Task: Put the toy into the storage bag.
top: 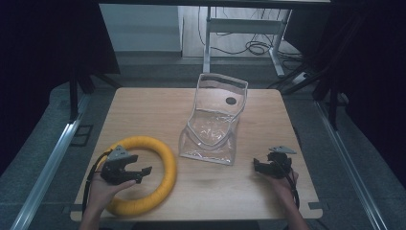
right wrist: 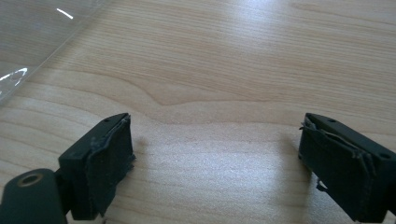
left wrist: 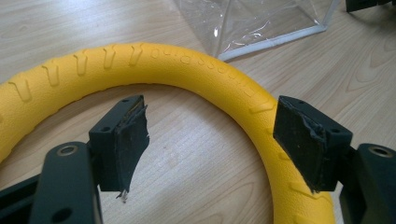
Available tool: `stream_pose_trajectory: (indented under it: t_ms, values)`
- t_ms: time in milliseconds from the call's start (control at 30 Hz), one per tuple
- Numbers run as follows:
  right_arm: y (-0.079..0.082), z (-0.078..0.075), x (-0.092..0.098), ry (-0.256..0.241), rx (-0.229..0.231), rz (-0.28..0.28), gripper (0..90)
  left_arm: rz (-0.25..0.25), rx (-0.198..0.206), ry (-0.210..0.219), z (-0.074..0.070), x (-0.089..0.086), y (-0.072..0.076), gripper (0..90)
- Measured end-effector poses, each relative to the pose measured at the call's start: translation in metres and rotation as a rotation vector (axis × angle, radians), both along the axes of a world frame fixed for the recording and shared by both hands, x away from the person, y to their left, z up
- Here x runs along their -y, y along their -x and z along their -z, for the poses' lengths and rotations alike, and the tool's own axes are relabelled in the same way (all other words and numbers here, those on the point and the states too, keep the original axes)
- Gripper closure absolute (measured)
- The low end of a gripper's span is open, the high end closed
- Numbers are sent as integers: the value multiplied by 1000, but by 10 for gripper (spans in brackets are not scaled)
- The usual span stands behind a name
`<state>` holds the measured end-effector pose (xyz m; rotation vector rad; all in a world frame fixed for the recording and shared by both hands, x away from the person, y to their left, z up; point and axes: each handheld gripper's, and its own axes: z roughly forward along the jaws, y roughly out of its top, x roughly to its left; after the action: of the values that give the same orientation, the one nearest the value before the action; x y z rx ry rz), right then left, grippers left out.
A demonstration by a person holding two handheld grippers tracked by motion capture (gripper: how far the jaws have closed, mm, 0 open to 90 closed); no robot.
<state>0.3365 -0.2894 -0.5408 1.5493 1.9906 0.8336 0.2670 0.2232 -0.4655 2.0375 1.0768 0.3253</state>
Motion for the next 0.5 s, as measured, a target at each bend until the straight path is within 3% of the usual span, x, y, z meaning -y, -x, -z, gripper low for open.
stream_pose_trajectory:
  t_ms: [333,500]
  values:
    - [-2,0,1,0,2,-11,121,29,-21,-3,0,5,-3,268]
    - [-2,0,1,2,7,-26,139,34,-36,-29,-3,8,5,271]
